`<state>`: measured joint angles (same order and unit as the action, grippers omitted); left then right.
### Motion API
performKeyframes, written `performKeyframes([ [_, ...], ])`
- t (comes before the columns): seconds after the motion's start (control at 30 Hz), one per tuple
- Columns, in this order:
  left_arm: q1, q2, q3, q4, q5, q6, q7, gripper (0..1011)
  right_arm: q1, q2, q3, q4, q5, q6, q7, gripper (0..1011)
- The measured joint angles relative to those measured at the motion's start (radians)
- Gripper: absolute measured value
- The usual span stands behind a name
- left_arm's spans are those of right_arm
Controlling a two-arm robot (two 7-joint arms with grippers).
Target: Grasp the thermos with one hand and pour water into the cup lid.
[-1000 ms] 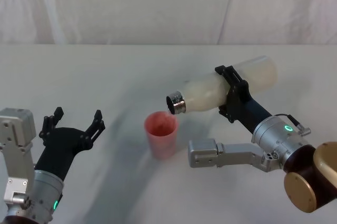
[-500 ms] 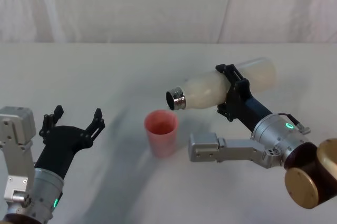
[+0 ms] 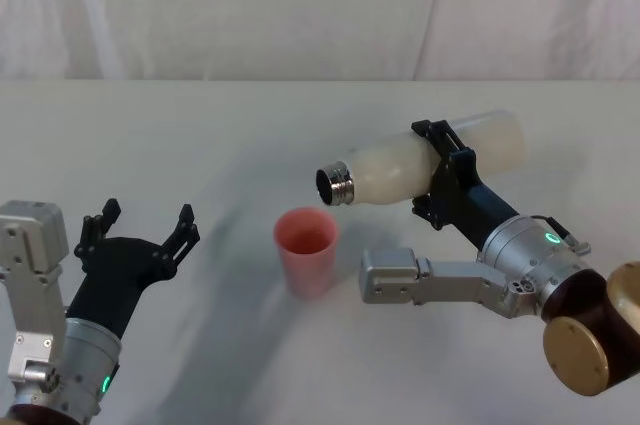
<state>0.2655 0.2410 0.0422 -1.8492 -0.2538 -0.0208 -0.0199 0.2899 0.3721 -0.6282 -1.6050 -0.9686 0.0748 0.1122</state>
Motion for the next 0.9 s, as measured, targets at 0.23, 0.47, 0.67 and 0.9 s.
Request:
performKeyframes([
  [0.23, 0.0, 0.0, 0.0, 0.0, 0.0, 0.0, 0.0, 1001, -0.008, -0.002, 0.005, -0.004, 0.006, 0.001, 0.0, 962],
  [0.47, 0.0, 0.0, 0.0, 0.0, 0.0, 0.0, 0.0, 1001, -0.022, -0.005, 0.018, -0.019, 0.033, -0.004, -0.001, 962],
  [0.67, 0.0, 0.0, 0.0, 0.0, 0.0, 0.0, 0.0, 1001, -0.035, -0.006, 0.035, -0.038, 0.071, -0.018, 0.004, 962],
  [0.9, 0.0, 0.0, 0.0, 0.0, 0.0, 0.0, 0.0, 1001, -0.051, -0.019, 0.06, -0.052, 0.132, -0.034, 0.013, 962],
])
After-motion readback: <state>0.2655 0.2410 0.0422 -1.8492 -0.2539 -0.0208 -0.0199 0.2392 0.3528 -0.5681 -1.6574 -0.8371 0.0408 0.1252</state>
